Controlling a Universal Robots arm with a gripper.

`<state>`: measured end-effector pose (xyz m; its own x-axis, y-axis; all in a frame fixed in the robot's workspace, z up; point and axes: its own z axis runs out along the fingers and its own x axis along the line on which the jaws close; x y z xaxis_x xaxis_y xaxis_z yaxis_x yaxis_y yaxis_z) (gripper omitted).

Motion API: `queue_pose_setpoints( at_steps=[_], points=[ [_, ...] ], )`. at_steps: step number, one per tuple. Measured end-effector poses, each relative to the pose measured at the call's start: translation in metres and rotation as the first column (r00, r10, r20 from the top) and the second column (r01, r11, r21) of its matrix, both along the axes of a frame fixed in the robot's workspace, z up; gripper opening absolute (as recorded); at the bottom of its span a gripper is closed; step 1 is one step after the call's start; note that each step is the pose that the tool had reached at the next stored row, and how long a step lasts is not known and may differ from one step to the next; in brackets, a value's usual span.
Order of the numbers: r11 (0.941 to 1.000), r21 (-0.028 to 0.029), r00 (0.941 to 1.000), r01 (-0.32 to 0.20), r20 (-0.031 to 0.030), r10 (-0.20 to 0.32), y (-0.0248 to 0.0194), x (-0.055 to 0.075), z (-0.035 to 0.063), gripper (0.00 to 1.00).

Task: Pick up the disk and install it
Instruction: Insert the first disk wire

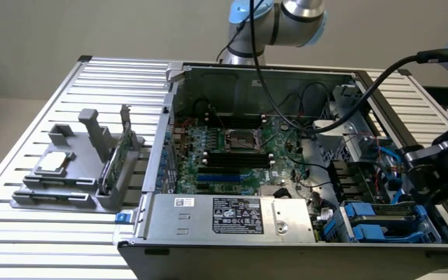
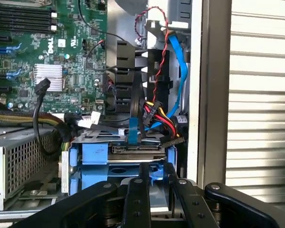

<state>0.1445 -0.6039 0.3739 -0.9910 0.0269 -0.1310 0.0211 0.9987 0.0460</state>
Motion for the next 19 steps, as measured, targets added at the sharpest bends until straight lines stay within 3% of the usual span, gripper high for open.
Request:
queue_pose_setpoints(
  at_steps=[6,12,15,19],
  points=[
    [0.9951,0.0022,0.9951,0.099,-0.0001,-0.099,0.0,0.0,-0.0017,0.27],
    [0.9814,0.0122,0.9814,0.192,-0.0017,-0.192,0.0,0.0,-0.0049,0.27],
    [0.9726,0.0243,0.9729,0.231,-0.0043,-0.231,-0.0001,0.0,-0.0068,0.27],
    [0.9646,0.0553,0.9662,0.258,-0.01,-0.258,-0.0002,0.0009,-0.0079,0.27]
  ],
)
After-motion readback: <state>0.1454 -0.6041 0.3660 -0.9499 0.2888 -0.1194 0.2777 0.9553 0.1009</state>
